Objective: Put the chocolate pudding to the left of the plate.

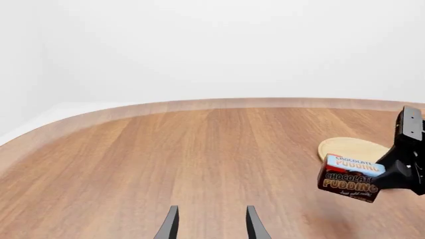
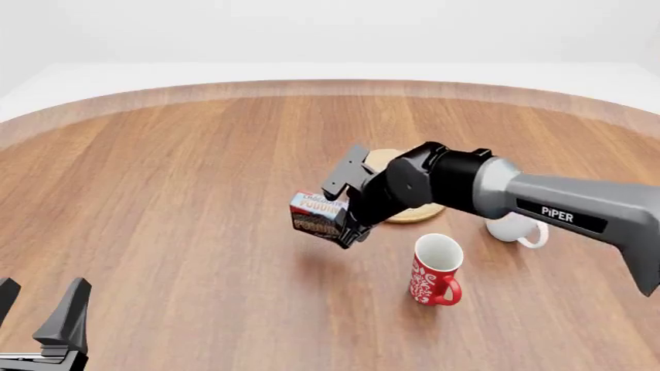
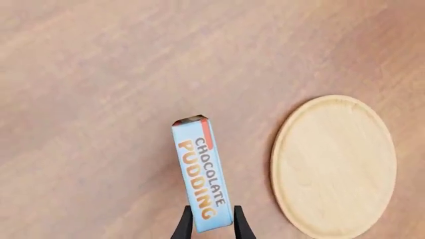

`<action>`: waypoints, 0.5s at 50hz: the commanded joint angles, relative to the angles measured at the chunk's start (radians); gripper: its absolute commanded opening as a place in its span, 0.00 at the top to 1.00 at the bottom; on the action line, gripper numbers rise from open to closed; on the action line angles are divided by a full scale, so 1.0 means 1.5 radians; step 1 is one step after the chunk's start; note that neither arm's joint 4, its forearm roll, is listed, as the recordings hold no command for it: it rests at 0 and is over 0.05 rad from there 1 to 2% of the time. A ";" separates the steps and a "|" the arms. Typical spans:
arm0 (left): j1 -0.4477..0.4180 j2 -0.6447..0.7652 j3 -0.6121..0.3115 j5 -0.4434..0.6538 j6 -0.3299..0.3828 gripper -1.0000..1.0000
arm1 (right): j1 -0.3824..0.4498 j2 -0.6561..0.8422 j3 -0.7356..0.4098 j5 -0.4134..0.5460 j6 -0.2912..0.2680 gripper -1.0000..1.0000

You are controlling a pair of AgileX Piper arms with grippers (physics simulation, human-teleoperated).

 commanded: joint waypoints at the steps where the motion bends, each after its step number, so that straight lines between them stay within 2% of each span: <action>1: 0.000 0.000 0.000 0.000 0.000 0.00 | -0.011 -0.035 -0.010 0.036 0.010 1.00; 3: 0.000 0.000 0.000 0.000 0.000 0.00 | -0.014 -0.033 -0.026 0.047 0.021 1.00; 10: 0.000 0.000 0.000 0.000 0.000 0.00 | -0.024 -0.016 -0.093 0.088 0.012 1.00; 25: 0.000 0.000 0.000 0.000 0.000 0.00 | -0.041 0.058 -0.231 0.131 -0.002 1.00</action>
